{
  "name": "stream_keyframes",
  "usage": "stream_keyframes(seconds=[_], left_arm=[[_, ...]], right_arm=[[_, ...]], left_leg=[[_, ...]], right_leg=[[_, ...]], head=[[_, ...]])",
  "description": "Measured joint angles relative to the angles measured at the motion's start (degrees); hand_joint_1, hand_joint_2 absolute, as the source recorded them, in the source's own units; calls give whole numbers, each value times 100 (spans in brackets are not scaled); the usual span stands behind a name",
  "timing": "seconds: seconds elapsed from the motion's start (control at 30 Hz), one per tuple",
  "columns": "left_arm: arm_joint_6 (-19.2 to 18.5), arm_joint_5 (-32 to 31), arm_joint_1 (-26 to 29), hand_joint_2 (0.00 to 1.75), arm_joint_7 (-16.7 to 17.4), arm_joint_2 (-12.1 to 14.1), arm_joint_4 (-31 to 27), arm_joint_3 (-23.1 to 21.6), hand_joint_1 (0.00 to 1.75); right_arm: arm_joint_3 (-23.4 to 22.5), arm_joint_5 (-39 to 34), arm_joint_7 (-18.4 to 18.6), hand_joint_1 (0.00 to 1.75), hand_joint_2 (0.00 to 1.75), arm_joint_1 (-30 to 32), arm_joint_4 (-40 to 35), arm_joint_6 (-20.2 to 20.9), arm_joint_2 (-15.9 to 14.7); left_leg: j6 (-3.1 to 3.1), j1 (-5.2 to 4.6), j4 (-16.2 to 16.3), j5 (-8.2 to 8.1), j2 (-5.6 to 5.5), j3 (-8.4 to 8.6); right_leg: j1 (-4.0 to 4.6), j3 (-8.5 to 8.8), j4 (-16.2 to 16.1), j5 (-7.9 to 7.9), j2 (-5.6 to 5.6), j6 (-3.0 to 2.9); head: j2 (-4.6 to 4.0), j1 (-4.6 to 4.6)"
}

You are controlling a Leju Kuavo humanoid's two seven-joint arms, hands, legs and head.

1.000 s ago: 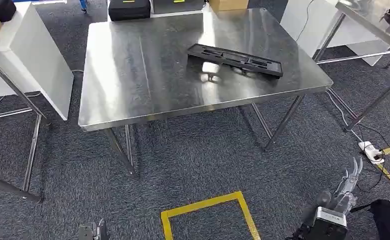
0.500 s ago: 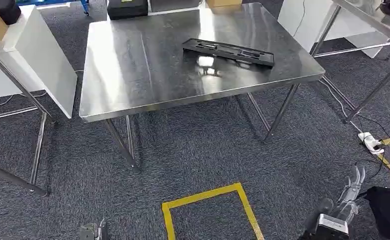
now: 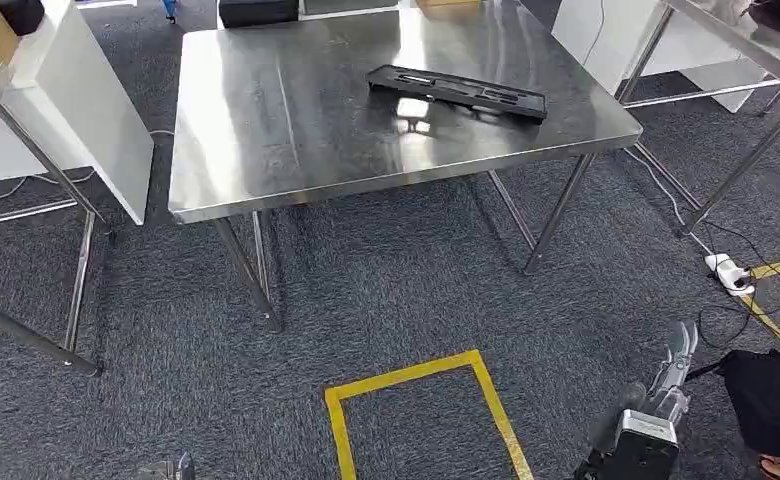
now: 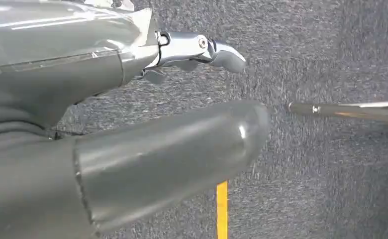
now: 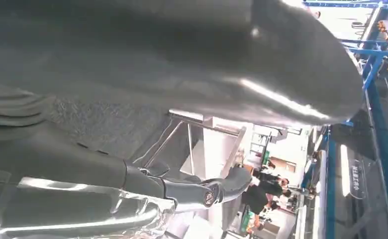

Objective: Take the parts from the cabinet and place them on the table.

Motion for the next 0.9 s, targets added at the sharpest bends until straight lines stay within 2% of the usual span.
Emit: stream_keyframes(seconds=[0.03, 0.07, 0.1, 0.13, 0.17, 0.2, 0.23, 0.27, 0.3, 0.33, 0.37, 0.43, 0.47, 0.5, 0.53, 0.57, 0.6, 0.63, 0.67, 0.7, 0.73, 0.77, 0.8, 0.83, 0.9], left_arm=[[-2, -2, 8, 0, 0, 0, 0, 2, 0], [-9, -15, 11, 0, 0, -11, 0, 4, 0], [-33, -35, 12, 0, 0, -11, 0, 7, 0], [-48, -50, 12, 0, 0, -11, 0, 7, 0], [-61, -66, 9, 0, 2, -13, 0, 2, 0], [-90, -98, 1, 0, 17, -26, 0, -9, 0], [-94, -105, -11, 0, 33, -33, -2, -20, 0], [-94, -116, -27, 0, 48, -46, -2, -24, 0], [-94, -129, -35, 0, 68, -55, -18, -28, 0], [-94, -162, -51, 0, 96, -68, -35, -37, 0], [-94, -173, -68, 0, 109, -81, -48, -48, 0], [-96, -192, -77, 0, 160, -96, -61, -68, 0], [-94, -201, -81, 0, 181, -96, -68, -70, 0], [-96, -216, -80, 0, 201, -96, -81, -72, 0], [-96, -219, -86, 0, 208, -105, -87, -77, 0], [-96, -219, -91, 0, 210, -105, -96, -77, 0], [-96, -223, -92, 0, 214, -105, -96, -77, 0], [-96, -223, -91, 0, 219, -107, -96, -77, 0], [-96, -223, -92, 0, 221, -109, -96, -77, 0], [-96, -223, -94, 0, 221, -114, -98, -77, 0], [-98, -223, -97, 0, 221, -118, -103, -77, 0], [-98, -223, -106, 0, 223, -122, -116, -79, 0], [-98, -225, -123, 0, 230, -114, -138, -79, 0], [-98, -232, -136, 0, 236, -118, -149, -79, 0], [-98, -251, -140, 0, 262, -122, -149, -94, 0]], right_arm=[[0, 4, 11, 0, 0, -7, 0, -2, -11], [0, 4, 17, 0, 0, -6, 0, -7, -18], [0, 4, 20, 0, 0, -4, 0, -26, -26], [-2, 9, 26, 0, 0, 6, 0, -39, -33], [-2, 22, 35, 0, 0, 29, -13, -46, -39], [-4, 35, 46, 0, 0, 57, -44, -46, -44], [-7, 39, 55, 0, 0, 68, -72, -46, -46], [-9, 39, 61, 0, 0, 66, -101, -46, -46], [-11, 46, 74, 0, 0, 64, -129, -46, -46], [-17, 70, 90, 0, 0, 93, -162, -37, -33], [-37, 109, 94, 0, 0, 123, -207, -26, -22], [-70, 164, 116, 0, 0, 158, -269, 22, 0], [-85, 190, 116, 0, 0, 166, -308, 39, 28], [-101, 203, 129, 0, 0, 177, -336, 59, 48], [-122, 223, 129, 0, 0, 204, -365, 70, 74], [-138, 232, 129, 0, 0, 222, -387, 74, 90], [-144, 236, 129, 0, 0, 231, -393, 74, 96], [-149, 238, 131, 0, 0, 240, -396, 74, 103], [-153, 238, 131, 0, 0, 254, -396, 74, 107], [-162, 238, 131, 0, 0, 263, -398, 74, 109], [-177, 240, 131, 0, 0, 270, -408, 74, 114], [-188, 240, 131, 0, 0, 275, -433, 74, 127], [-195, 245, 131, 0, 0, 282, -450, 79, 138], [-205, 249, 131, 0, 0, 278, -463, 81, 144], [-216, 258, 131, 0, 0, 290, -494, 94, 166]], left_leg=[[17, -1, 2, 49, 4, -60], [20, -3, 5, 94, 12, -126], [15, -4, 14, 147, 21, -203], [10, -3, 19, 183, 27, -256], [-2, -1, 29, 225, 28, -313], [-23, 2, 52, 264, 26, -385], [-43, 7, 82, 287, 26, -437], [-72, 8, 126, 313, 24, -481], [-110, -20, 163, 336, 24, -529], [-153, -21, 163, 376, 32, -534], [-189, -18, 172, 406, 34, -545], [-286, -1, 136, 484, 31, -567], [-320, 30, 193, 401, 25, -606], [-347, 34, 358, 118, 19, -685], [-377, 38, 711, -254, 9, -794], [-405, 44, 1209, -594, -4, -949], [-417, 50, 1649, -792, -4, -1078], [-418, 55, 1902, -834, -5, -1115], [-410, 56, 1895, -726, -5, -1023], [-396, 56, 1708, -580, -5, -861], [-367, 55, 1151, -337, -5, -452], [-314, 48, 497, -185, -15, 2], [-256, 36, 114, -310, -34, 220], [-237, 5, 29, -289, -34, 272], [-193, -42, 32, -259, -34, 221]], right_leg=[[-14, -140, 419, -288, 3, -30], [-23, -291, 878, -526, 5, -37], [-29, -420, 1328, -696, 5, -7], [-38, -433, 1499, -714, 4, 41], [-51, -326, 1436, -632, 4, 103], [-67, -24, 1031, -436, 4, 190], [-79, 286, 555, -290, 4, 237], [-86, 666, -28, -192, 2, 250], [-64, 929, -468, -326, 5, 183], [-38, 913, -443, -286, 25, 112], [-33, 837, -467, -287, 27, 87], [-16, 783, -468, -223, 26, -51], [-65, 732, -483, -156, 16, -139], [-56, 680, -482, -112, 14, -197], [-49, 623, -482, -63, 3, -239], [-39, 557, -474, -4, 1, -248], [-25, 518, -470, 54, 1, -253], [-14, 444, -459, 107, 3, -248], [-9, 372, -445, 149, 7, -238], [-5, 325, -427, 178, 8, -228], [-1, 275, -396, 193, 12, -207], [6, 248, -367, 208, 13, -185], [-2, 232, -351, 223, 6, -163], [23, 208, -346, 258, 1, -112], [-14, 195, -356, 320, -14, -27]], head=[[0, 37], [0, 46], [0, 48], [0, 61], [0, 63], [0, 70], [0, 76], [0, 81], [0, 94], [0, 63], [0, 66], [0, 59], [0, 65], [0, 42], [0, 7], [0, -5], [0, -9], [0, -9], [0, -13], [0, -13], [0, -13], [0, -22], [0, -20], [0, -7], [0, -37]])
